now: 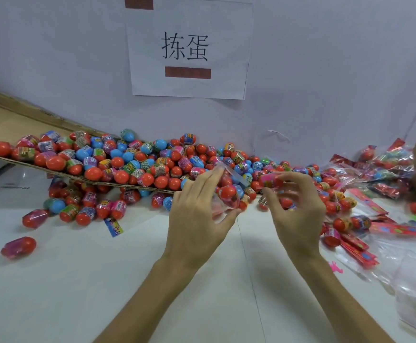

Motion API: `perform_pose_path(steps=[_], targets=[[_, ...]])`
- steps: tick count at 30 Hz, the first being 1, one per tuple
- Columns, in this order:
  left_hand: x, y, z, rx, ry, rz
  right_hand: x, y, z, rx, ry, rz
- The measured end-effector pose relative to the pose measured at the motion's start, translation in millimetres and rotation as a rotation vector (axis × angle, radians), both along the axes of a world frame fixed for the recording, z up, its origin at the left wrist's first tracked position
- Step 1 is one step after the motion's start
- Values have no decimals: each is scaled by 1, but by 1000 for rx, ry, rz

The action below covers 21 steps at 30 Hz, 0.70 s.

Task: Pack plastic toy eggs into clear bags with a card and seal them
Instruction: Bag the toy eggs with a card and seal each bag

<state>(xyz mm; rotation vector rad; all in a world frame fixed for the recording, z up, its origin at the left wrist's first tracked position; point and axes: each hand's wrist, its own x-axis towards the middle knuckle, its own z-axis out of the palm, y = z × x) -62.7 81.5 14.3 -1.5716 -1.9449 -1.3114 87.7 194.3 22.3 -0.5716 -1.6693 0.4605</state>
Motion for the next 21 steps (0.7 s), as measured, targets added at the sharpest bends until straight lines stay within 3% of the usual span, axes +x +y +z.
perform_pose_path(steps=[3, 6, 11, 21], targets=[[1, 2, -2, -7, 32, -4, -4, -22, 8, 262, 77, 26], [3, 4, -5, -18, 108, -2, -13, -34, 5, 362, -39, 37], [5, 4, -7, 14, 147, -14, -14, -31, -2, 327, -182, -65], [-12, 1, -1, 43, 106, 27, -19, -29, -11, 255, -395, 127]])
